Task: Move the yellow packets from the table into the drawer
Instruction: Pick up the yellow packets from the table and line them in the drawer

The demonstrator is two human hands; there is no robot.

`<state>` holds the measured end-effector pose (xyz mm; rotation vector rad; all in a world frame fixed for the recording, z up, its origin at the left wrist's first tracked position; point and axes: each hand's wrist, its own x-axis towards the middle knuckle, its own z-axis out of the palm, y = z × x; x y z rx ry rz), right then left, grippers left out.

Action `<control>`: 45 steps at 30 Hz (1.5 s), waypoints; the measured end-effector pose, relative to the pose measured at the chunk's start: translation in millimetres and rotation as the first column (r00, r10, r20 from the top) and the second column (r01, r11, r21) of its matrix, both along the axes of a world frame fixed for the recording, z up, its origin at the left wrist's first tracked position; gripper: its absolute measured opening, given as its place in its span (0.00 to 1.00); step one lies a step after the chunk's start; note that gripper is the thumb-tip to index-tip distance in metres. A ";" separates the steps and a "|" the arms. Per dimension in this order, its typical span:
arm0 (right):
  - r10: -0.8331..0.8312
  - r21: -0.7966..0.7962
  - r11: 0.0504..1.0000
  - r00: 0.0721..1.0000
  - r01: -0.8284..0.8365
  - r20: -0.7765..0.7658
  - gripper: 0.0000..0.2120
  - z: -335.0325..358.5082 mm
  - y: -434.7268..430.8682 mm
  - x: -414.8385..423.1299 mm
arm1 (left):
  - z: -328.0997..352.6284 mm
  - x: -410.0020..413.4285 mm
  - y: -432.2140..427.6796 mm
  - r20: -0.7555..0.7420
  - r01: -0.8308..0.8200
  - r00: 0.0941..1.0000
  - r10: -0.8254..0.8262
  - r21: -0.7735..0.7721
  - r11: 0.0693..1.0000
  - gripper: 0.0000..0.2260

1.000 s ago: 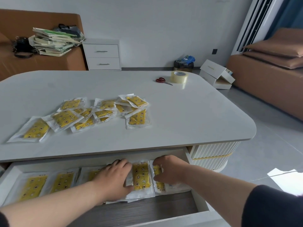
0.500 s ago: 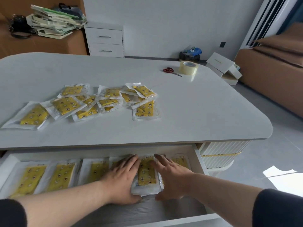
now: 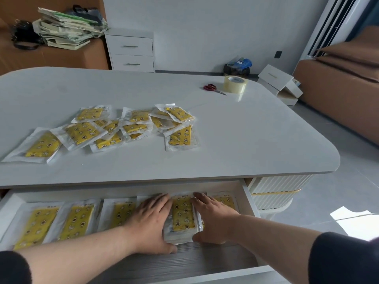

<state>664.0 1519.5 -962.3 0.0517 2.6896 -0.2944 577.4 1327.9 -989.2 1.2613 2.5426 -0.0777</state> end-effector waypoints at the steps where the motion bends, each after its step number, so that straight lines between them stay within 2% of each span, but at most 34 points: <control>1: 0.002 -0.002 1.000 1.000 -0.002 0.005 0.50 0.1 0.5 0.3 | 1.0 -1.1 -0.7 -0.010 0.021 1.000 -0.021 -0.006 1.000 0.55; 4: -0.020 -0.036 0.999 1.000 0.020 -0.004 0.49 -0.5 2.8 -0.8 | 1.7 -3.7 -3.9 -0.046 0.027 0.999 -0.026 0.031 0.999 0.52; 9: -0.054 -0.065 0.997 0.998 0.051 -0.039 0.38 -5.7 2.1 -5.1 | -1.7 -6.4 -5.9 -0.037 0.005 0.999 -0.003 0.051 0.999 0.51; 15: -0.049 -0.046 0.998 0.998 0.047 -0.031 0.38 -7.0 1.3 -7.3 | -7.0 -8.7 -5.0 -0.034 0.010 0.999 -0.009 0.016 1.000 0.50; 22: -0.052 -0.058 0.997 0.997 0.048 -0.055 0.35 -1.2 0.7 -7.0 | 0.4 -7.5 -8.0 -0.008 0.007 1.000 -0.007 -0.025 1.000 0.54; 24: -0.059 -0.063 0.996 0.996 0.055 -0.066 0.32 2.4 0.0 -7.2 | 5.5 -5.0 -10.6 -0.010 -0.020 1.000 0.020 -0.021 1.000 0.50; 29: -0.061 -0.030 0.998 0.993 0.059 -0.103 0.25 20.0 -2.9 -3.5 | 41.9 3.7 -16.6 -0.021 -0.041 0.999 0.041 -0.005 0.999 0.28; 32: -0.078 -0.034 0.997 0.992 0.075 -0.096 0.18 36.5 -5.8 -2.5 | 78.1 1.5 -26.1 0.079 -0.068 0.994 0.071 -0.045 0.997 0.19; 35: -0.129 -0.079 0.989 0.987 0.122 -0.091 0.14 58.1 -9.3 -2.8 | 110.6 -1.2 -43.2 0.202 -0.160 0.966 0.164 -0.037 0.986 0.16; 38: -0.178 -0.170 0.973 0.977 0.157 -0.115 0.13 82.3 -16.1 -3.4 | 143.5 -0.7 -61.4 0.257 -0.308 0.924 0.283 0.062 0.949 0.13; 41: -0.179 -0.230 0.962 0.974 0.144 -0.138 0.12 102.4 -25.4 -5.2 | 170.6 -4.3 -76.7 0.301 -0.449 0.876 0.378 0.220 0.866 0.11; 45: -0.188 -0.286 0.950 0.959 0.122 -0.214 0.10 125.0 -36.6 -10.7 | 185.7 -11.2 -88.9 0.303 -0.543 0.837 0.456 0.353 0.762 0.06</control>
